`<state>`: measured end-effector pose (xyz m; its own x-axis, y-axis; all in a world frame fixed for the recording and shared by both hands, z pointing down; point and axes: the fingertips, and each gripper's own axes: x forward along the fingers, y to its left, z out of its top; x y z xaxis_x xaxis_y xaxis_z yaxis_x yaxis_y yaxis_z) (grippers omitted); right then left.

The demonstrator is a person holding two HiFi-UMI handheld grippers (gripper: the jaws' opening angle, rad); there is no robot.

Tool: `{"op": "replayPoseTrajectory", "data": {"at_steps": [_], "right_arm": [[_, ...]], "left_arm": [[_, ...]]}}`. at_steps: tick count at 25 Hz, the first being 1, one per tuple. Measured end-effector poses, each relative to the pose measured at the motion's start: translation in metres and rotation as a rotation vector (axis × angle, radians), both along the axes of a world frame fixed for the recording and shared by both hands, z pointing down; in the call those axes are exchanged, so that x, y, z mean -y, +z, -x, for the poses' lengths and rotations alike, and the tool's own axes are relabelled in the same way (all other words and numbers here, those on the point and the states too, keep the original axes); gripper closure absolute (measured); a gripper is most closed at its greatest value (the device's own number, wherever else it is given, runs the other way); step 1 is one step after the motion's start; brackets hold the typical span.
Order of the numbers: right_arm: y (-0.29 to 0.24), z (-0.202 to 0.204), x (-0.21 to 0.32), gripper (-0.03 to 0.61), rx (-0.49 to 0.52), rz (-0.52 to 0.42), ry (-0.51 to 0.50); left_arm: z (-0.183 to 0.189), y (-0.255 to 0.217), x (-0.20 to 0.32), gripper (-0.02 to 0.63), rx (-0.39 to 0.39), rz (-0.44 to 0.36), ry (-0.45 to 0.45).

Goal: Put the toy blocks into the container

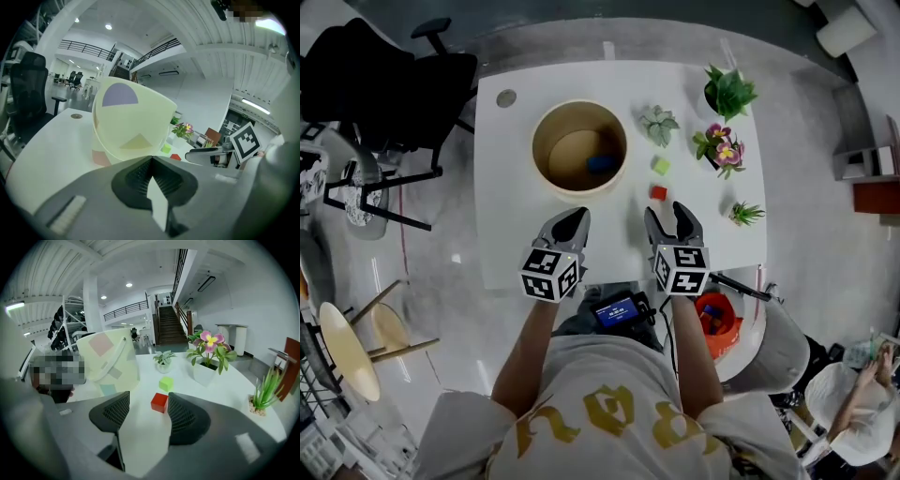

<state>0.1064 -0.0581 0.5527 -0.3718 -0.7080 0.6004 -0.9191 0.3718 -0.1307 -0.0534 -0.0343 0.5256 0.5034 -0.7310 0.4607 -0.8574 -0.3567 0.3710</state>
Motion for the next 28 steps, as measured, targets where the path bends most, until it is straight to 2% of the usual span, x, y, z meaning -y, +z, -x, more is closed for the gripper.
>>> {"op": "replayPoseTrajectory", "data": {"at_steps": [12,20,28], "right_arm": [[0.028,-0.002,0.010,0.313,-0.012,0.060,-0.010],[0.042,0.001,0.019,0.318,-0.023,0.088,-0.020],[0.052,0.001,0.026,0.326,-0.013,0.101,-0.040]], "left_arm": [[-0.018,0.023,0.002,0.612,0.013,0.055,0.048],[-0.028,0.026,0.003,0.614,-0.026,0.075,0.050],[-0.030,0.036,0.011,0.613,-0.025,0.100,0.049]]}}
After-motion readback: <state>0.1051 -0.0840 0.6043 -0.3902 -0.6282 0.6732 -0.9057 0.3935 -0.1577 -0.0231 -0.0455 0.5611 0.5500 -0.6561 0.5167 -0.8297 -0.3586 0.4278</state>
